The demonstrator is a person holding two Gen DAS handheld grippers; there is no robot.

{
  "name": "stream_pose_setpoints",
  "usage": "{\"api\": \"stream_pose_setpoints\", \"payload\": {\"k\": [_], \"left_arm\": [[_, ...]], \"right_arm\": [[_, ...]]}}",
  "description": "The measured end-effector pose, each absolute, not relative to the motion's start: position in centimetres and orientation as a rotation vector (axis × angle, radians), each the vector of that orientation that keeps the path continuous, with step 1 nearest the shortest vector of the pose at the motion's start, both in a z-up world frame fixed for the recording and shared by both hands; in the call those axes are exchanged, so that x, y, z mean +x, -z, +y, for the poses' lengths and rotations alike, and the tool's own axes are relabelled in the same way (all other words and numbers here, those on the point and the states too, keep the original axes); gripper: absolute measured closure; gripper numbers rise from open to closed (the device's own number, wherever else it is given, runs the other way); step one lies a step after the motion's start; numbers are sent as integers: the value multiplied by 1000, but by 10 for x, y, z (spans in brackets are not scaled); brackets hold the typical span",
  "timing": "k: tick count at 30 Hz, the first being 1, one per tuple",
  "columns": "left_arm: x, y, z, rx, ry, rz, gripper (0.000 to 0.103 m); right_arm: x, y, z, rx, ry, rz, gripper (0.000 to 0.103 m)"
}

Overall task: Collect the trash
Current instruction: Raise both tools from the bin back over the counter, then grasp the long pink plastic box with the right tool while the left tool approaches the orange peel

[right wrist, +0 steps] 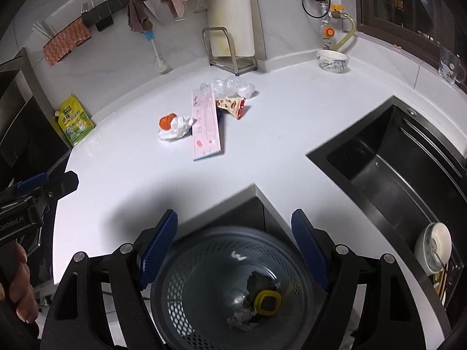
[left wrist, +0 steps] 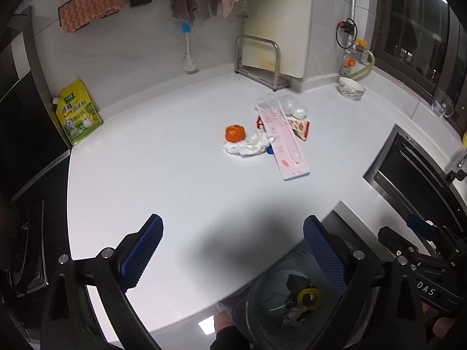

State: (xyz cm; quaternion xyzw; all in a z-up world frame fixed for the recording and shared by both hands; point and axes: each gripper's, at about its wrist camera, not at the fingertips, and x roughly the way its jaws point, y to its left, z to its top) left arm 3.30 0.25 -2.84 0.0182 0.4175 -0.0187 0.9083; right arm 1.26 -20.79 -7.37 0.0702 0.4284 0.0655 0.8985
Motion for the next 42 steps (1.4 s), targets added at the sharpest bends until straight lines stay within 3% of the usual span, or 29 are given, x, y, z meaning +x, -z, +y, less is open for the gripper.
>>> {"api": "stream_pose_setpoints", "payload": {"k": [21,42], "left_arm": [[159,77,49,86,82,921,8],[196,109,61,67,108,963,8]], "right_arm": [[163,121,-147,111,-114,986,26],[237,162,-118,-54,-74,1016,27]]}}
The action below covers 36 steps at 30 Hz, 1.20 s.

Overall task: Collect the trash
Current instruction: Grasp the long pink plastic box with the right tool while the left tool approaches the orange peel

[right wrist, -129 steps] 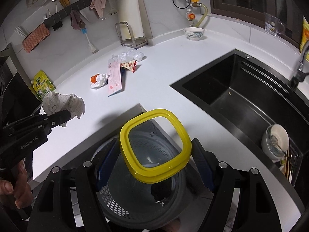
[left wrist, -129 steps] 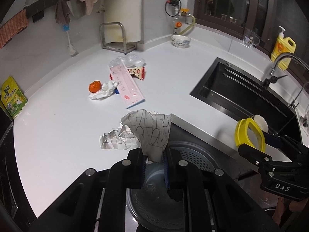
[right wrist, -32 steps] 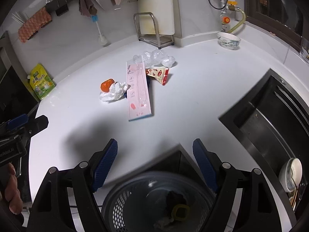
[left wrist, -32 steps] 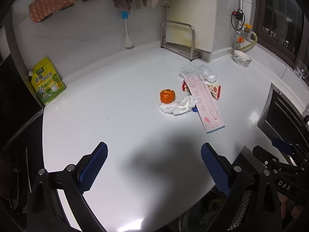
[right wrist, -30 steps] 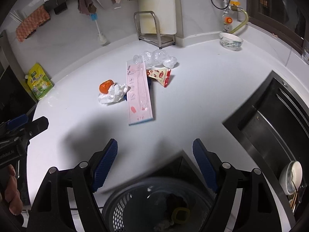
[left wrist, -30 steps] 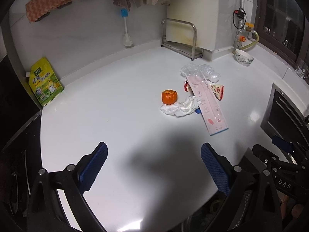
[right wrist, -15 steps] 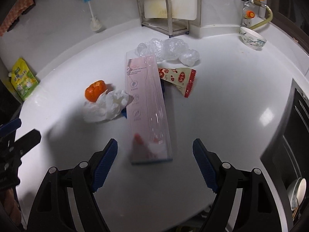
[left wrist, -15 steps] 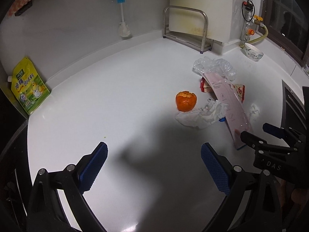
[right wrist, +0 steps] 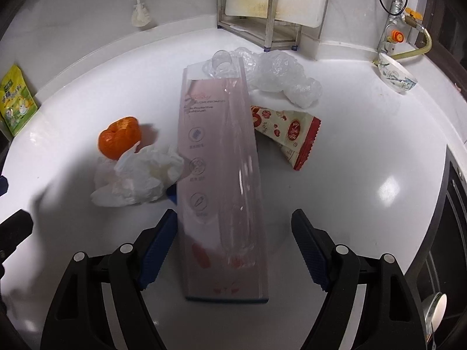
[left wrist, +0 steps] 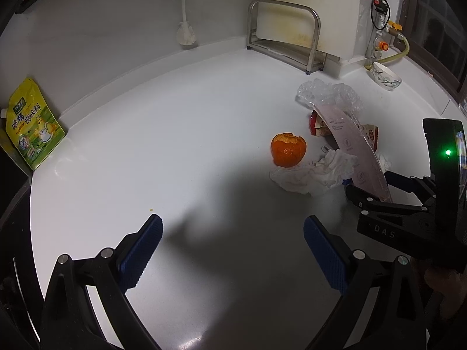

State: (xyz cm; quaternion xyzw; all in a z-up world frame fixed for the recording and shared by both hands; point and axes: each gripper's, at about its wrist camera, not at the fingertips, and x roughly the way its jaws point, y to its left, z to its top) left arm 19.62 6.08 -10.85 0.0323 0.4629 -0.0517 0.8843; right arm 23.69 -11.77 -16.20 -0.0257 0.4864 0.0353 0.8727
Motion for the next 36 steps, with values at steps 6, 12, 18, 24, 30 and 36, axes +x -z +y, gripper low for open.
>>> {"api": "stream_pose_setpoints", "payload": {"k": [6,12,18,24,30,36], "left_arm": [[199,110,59,74,117,963,8],[204,110,53,68,138,963,8],[214,109,43,72,169,953,8],[236,110,40,47,176,954,8],[266,117,35,30,187,971,8],[282,135,26,55,180,995,8]], "right_arm": [[237,161,-122,-47,-98,991,48],[228,154,-130,14,-131,966,49],[215,142,-144,74,-107,928,49],[201,134,-158,110,-71,901,49],[187,123,-166,130,-49,873,49],[181,119,-167,133,-44,857,49]]}}
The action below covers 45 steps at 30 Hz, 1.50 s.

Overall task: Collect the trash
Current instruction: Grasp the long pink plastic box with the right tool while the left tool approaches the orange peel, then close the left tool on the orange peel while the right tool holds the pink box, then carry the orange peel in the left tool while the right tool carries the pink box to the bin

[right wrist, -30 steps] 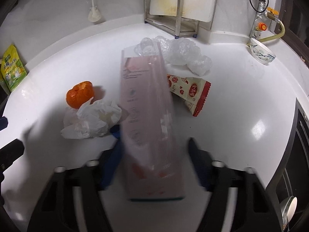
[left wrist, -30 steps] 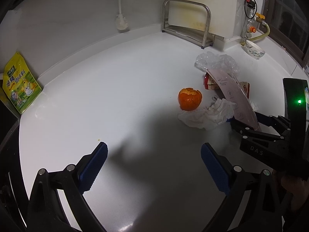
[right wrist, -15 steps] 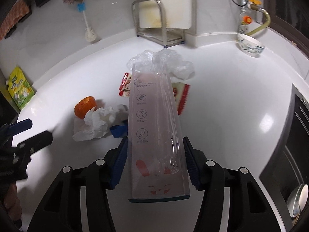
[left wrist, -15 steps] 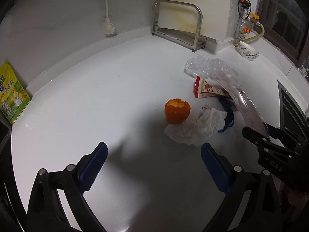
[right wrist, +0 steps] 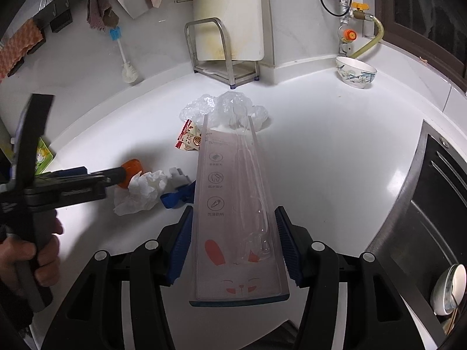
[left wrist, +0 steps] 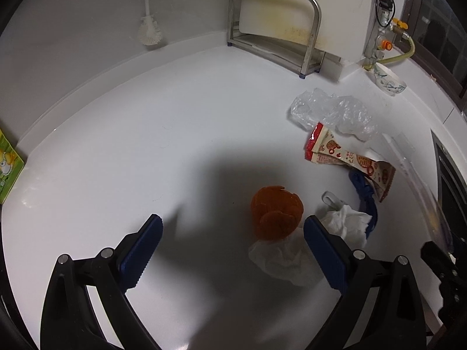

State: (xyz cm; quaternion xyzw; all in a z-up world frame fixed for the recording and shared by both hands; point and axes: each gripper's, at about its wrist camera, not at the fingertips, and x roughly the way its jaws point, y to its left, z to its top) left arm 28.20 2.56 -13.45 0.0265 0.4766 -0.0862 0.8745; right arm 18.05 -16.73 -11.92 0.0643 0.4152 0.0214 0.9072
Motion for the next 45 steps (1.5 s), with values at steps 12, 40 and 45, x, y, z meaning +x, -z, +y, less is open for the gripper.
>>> {"api": "stream_pose_setpoints", "payload": {"k": [12,40,45], "left_arm": [[290,141,11,63,250,987,41],[249,107,15,79,338,926,87],[241,104,13,86,344,918,87]], "right_arm": [[180,124,-164,114,-42,871,49],[178,158,-161,43,-14,952,37],[182,156,-165,53,7,949,35]]}}
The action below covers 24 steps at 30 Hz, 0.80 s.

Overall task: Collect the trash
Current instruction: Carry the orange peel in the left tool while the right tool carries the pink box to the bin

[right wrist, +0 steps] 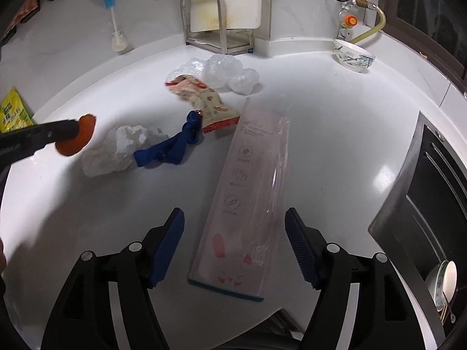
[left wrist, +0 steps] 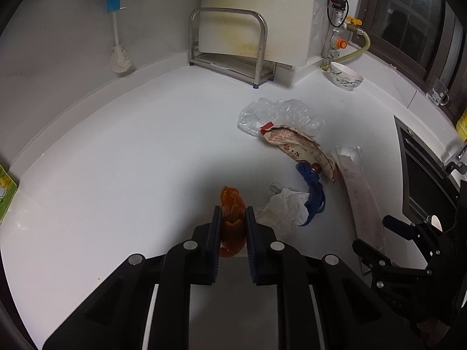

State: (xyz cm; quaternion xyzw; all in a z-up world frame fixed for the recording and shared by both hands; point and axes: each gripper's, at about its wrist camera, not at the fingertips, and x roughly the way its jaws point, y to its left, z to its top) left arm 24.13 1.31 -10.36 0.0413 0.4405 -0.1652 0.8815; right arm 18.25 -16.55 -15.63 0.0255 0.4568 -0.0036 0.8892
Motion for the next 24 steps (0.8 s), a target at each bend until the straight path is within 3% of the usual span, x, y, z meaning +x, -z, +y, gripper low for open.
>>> {"api": "stream_pose_setpoints", "payload": {"k": [14,16,17,24], "left_arm": [[231,100,13,77,347,915,87],[230,99,14,76,346,915,87],[230,99,14,77,346,915,87],[224,95,13,81,348,912,87]], "right_arm": [[218,161,-170,61,109,1015,31],[222,161,-166,53,98,1013,37],[222,161,-166,55,89,1011,49],[219,156,-167,74,46,994,49]]}}
